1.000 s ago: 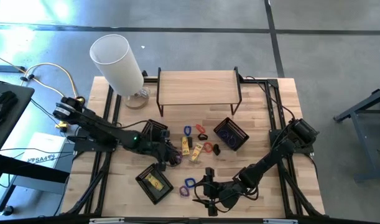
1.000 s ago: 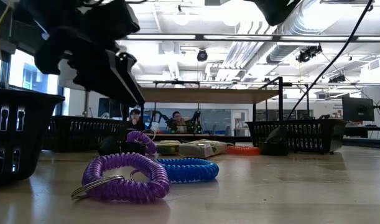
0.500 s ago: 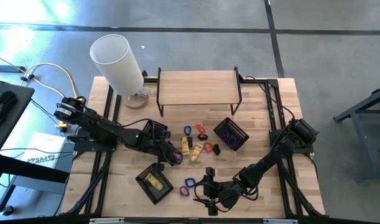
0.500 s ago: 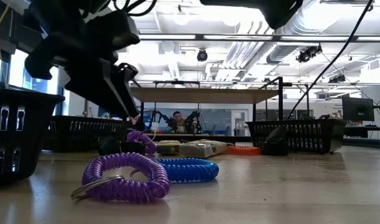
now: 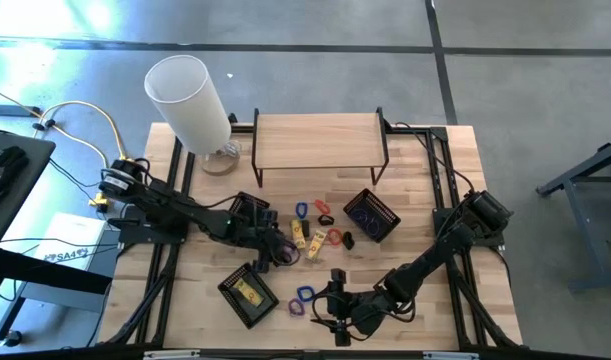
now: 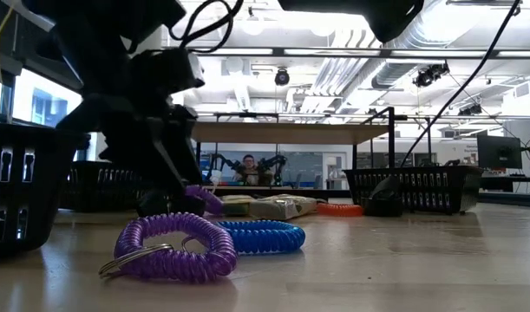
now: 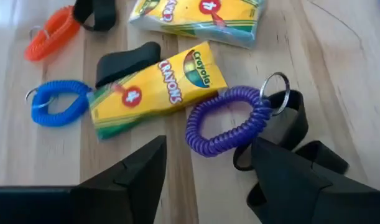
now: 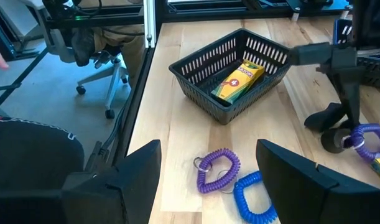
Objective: Pick & Place Office Desk Supplies
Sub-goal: Put the top purple spring keychain into the top right black bin
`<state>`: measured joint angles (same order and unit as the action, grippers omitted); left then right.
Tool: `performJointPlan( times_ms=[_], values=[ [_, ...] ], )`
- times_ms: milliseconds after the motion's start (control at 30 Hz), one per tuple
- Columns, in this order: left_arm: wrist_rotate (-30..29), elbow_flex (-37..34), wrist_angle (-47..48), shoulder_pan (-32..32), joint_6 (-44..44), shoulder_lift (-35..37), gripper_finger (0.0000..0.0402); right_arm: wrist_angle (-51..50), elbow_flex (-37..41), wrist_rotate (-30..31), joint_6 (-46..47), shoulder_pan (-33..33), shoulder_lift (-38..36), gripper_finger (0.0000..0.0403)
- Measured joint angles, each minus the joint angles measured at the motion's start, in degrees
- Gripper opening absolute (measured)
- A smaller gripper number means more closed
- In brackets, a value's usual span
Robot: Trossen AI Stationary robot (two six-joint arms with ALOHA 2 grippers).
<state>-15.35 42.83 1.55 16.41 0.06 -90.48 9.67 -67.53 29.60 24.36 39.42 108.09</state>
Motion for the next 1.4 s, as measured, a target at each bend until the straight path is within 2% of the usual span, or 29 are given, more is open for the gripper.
performJointPlan(
  times_ms=[267, 567, 1067, 1200, 1400],
  values=[
    [0.26, 0.00, -3.94, -0.18, 1.63, -2.99, 0.0233, -0.04, 0.00, 0.01, -0.06, -0.01, 0.00, 0.0252],
    [-0.09, 0.00, -5.01, -0.22, 2.08, -2.93, 0.0232, -0.38, 0.00, 0.01, 0.00, -0.06, 0.00, 0.0252],
    [-1.25, 0.00, -5.39, -1.36, -1.44, -3.03, 0.0230, -0.26, 0.00, 0.03, -0.05, -0.04, 0.00, 0.0252],
    [-1.27, 0.00, -5.50, -1.36, -1.60, -3.03, 0.0216, -0.26, 0.00, 0.03, -0.09, -0.04, 0.00, 0.0252],
    [-3.26, 0.00, -5.88, -1.52, -2.95, -3.06, 0.0175, -0.26, 0.00, 0.08, -0.11, -0.05, 0.00, 0.0252]
  ],
)
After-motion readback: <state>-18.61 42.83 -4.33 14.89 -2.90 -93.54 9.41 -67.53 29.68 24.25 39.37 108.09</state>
